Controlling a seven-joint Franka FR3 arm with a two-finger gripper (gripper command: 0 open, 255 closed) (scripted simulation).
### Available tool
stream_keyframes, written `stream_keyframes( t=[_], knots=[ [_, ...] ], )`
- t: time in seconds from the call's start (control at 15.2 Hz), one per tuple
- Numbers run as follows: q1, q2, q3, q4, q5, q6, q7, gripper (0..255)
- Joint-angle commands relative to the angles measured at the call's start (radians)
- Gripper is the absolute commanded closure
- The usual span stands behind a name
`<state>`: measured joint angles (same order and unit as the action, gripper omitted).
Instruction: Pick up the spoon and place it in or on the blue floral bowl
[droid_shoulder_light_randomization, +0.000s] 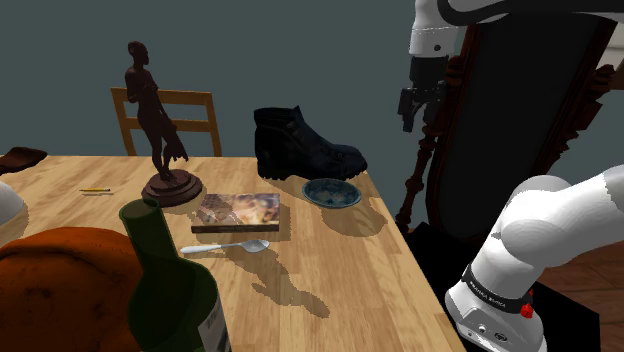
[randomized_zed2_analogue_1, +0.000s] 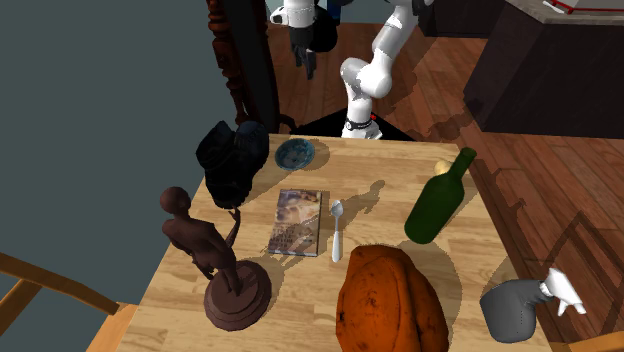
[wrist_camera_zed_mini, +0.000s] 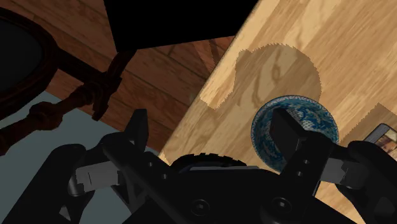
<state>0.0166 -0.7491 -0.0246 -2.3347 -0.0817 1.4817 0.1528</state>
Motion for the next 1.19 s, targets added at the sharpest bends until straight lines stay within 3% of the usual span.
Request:
stream_keyframes(
  t=[0.0,0.53,1.12],
  knots=[
    [0.000,0.000,0.000,0.000,0.000,0.000,0.000,0],
    [0.089,0.138,0.048,-0.055,0.079,0.247,-0.027,0],
    [0.186,0.342,0.112,-0.041,0.154,0.505,-0.071,0]
  ],
)
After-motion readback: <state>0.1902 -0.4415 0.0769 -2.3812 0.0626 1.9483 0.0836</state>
